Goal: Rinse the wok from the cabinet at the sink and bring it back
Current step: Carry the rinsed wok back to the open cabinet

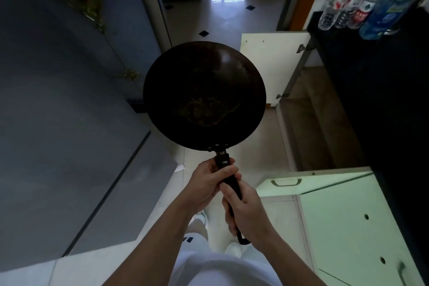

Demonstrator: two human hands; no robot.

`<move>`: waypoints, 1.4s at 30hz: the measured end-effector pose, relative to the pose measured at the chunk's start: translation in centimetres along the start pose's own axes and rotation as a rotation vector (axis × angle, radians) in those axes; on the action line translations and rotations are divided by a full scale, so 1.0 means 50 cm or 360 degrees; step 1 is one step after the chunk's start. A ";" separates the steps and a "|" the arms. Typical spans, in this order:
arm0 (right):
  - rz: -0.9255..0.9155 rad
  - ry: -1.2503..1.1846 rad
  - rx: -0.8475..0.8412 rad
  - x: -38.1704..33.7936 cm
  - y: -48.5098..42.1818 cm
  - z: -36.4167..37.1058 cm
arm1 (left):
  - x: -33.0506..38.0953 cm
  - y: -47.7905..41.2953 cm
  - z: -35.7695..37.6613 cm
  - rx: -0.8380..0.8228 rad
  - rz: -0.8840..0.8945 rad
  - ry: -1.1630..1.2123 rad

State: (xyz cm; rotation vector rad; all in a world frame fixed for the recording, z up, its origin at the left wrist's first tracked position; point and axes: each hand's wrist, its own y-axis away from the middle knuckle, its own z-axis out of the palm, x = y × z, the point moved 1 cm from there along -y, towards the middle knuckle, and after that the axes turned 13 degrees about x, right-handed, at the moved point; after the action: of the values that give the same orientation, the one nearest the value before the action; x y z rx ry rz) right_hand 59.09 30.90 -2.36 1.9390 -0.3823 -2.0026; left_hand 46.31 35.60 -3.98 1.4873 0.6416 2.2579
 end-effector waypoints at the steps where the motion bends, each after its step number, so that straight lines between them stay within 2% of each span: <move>1: -0.0009 0.0007 0.0012 -0.008 -0.025 0.002 | 0.012 -0.025 0.000 -0.0008 -0.0009 -0.0001; 15: 0.0021 -0.0096 0.0353 -0.157 -0.433 0.111 | 0.297 -0.430 -0.007 -0.0233 -0.0145 -0.0242; 23: 0.0008 -0.0150 0.0613 -0.220 -0.540 0.096 | 0.361 -0.571 0.058 -0.0473 -0.0275 -0.0389; 32: 0.0050 -0.0320 0.0986 -0.234 -0.618 -0.023 | 0.353 -0.688 0.235 -0.0768 -0.0384 -0.0669; 42: 0.0058 -0.0406 0.1479 -0.252 -0.708 -0.287 | 0.301 -0.801 0.573 -0.1078 -0.0512 -0.1001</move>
State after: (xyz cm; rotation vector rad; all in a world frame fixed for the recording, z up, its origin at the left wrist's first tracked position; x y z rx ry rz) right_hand 72.04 68.79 -5.98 2.0636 -1.6338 -2.2608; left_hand 68.99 81.83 -4.87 1.4664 -0.0785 1.4184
